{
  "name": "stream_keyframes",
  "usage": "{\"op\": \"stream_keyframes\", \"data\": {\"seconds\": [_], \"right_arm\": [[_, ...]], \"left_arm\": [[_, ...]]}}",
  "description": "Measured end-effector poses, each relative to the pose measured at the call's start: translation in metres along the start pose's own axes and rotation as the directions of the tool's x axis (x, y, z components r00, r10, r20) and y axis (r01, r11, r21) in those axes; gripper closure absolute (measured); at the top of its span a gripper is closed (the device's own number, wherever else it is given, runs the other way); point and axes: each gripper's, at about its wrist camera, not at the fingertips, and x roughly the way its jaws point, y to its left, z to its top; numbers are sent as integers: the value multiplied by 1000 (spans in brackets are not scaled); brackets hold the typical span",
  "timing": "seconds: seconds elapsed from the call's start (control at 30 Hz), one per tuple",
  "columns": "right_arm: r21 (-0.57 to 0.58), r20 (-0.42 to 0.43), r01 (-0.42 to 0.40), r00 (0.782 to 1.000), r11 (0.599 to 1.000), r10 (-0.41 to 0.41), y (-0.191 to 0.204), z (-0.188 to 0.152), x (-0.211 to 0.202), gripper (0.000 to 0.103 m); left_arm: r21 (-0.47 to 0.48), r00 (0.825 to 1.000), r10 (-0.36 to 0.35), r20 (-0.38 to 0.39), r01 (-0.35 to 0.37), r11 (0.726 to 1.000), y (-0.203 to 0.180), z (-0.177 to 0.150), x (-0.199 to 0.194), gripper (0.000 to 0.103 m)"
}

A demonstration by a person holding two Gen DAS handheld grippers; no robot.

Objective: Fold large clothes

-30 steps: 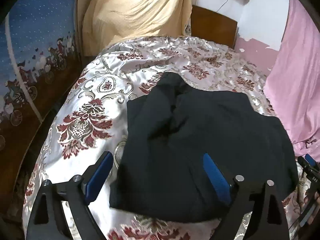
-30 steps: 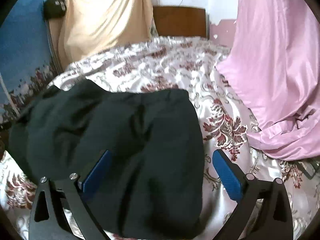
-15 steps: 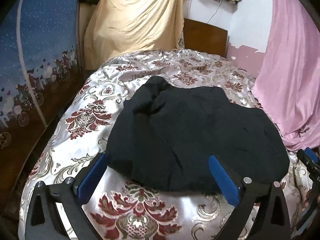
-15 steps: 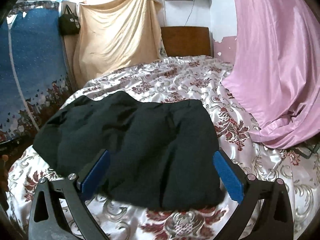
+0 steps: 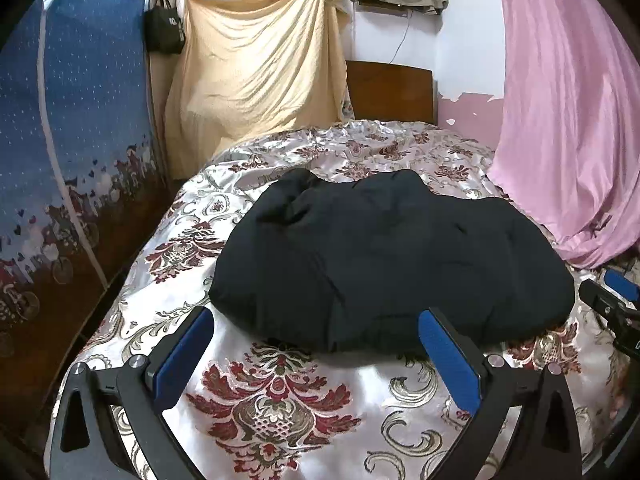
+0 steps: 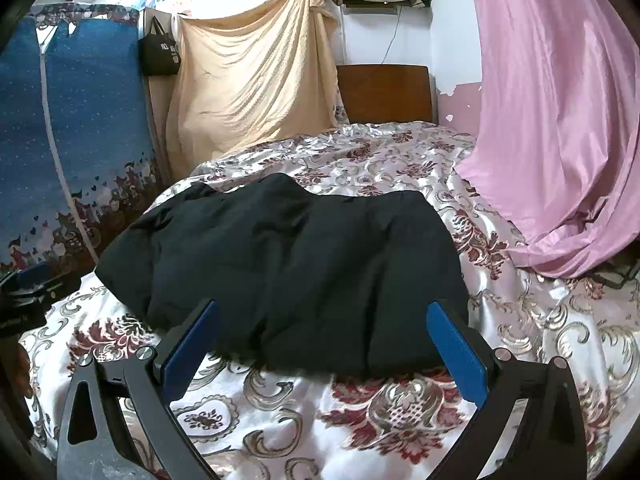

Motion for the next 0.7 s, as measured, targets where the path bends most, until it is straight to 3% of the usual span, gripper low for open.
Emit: {"op": "stream_keyframes", "data": {"seconds": [0.7], "right_arm": [[-5, 117, -8, 993, 1000, 9, 27, -44, -44, 2]], "left_arm": [[52, 992, 0, 123, -6, 999, -17, -42, -37, 0]]}}
